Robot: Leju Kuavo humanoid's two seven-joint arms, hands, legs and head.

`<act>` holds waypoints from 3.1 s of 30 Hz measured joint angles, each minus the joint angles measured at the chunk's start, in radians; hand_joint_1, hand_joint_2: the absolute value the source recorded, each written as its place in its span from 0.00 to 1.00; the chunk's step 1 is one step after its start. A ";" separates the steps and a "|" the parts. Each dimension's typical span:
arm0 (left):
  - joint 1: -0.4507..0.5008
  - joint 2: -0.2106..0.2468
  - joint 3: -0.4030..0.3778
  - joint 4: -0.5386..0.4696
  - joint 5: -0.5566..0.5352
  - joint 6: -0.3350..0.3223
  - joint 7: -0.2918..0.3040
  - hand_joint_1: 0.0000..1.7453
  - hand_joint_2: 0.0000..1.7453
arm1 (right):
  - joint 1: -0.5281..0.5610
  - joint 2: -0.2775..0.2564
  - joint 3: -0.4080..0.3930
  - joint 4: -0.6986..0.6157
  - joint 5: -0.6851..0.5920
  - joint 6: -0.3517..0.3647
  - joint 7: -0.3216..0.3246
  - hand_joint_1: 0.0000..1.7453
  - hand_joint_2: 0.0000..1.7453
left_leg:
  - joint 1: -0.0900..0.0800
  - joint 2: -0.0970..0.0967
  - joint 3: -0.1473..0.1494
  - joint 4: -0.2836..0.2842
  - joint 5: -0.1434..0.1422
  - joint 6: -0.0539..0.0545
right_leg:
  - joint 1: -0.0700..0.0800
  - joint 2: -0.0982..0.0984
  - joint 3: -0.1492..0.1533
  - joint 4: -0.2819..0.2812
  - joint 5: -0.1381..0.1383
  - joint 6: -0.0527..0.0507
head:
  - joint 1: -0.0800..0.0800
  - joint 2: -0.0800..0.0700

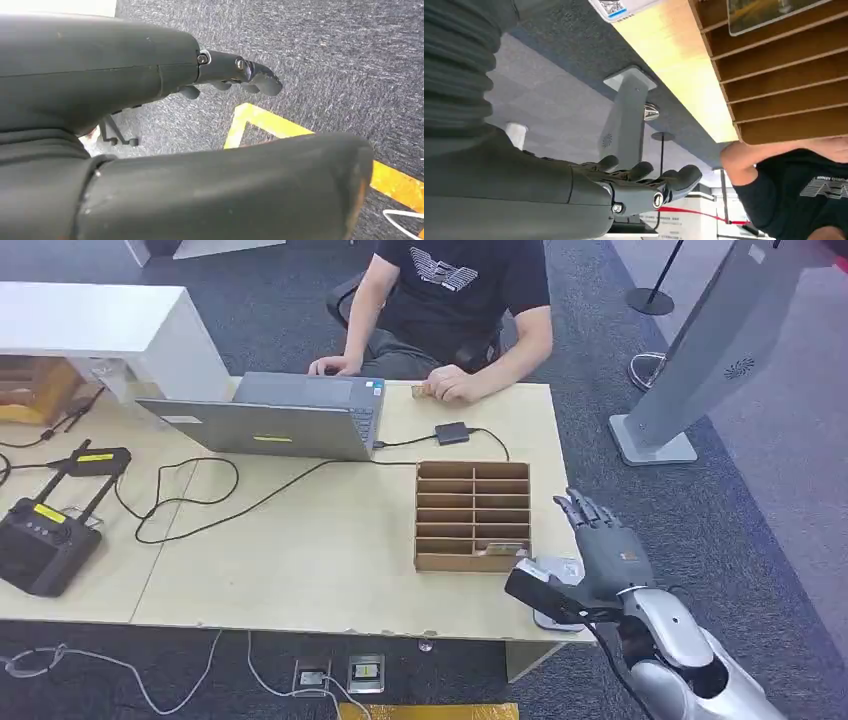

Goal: Pass the card to the sensor for recognition and then transmit it.

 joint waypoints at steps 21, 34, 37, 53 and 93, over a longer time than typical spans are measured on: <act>-0.008 -0.006 0.000 0.000 0.007 0.008 -0.022 0.00 0.00 | 0.022 0.089 0.019 0.163 0.128 -0.275 -0.151 0.00 1.00 | 0.000 0.000 0.000 0.000 0.000 0.000 | 0.000 0.000 0.000 0.000 0.000 0.000 | 0.000 0.000; -0.009 -0.008 0.000 0.000 -0.005 -0.012 -0.033 0.00 0.00 | 0.019 0.161 -0.008 0.261 0.134 -0.241 -0.151 0.00 1.00 | 0.000 0.000 0.000 0.000 0.000 0.000 | 0.000 0.000 0.000 0.000 0.000 0.000 | 0.000 0.000; -0.009 -0.008 -0.001 0.000 -0.012 -0.017 -0.033 0.00 0.00 | 0.017 0.166 -0.012 0.261 0.137 -0.236 -0.150 0.00 1.00 | 0.000 0.000 0.000 0.000 0.000 0.000 | 0.000 0.000 0.000 0.000 0.000 0.000 | 0.000 0.000; -0.010 -0.003 -0.004 0.000 -0.021 -0.026 -0.040 0.00 0.00 | -0.020 0.238 -0.016 0.309 0.248 -0.224 -0.244 0.00 1.00 | 0.000 0.000 0.000 0.000 0.000 0.000 | 0.000 0.000 0.000 0.000 0.000 0.000 | 0.000 0.000; -0.014 0.010 -0.004 0.001 -0.012 -0.034 -0.044 0.00 0.00 | -0.065 0.311 -0.008 0.460 0.243 -0.175 -0.263 1.00 1.00 | 0.000 0.000 0.000 0.000 0.000 0.000 | 0.000 0.000 0.000 0.000 0.000 0.000 | 0.000 0.000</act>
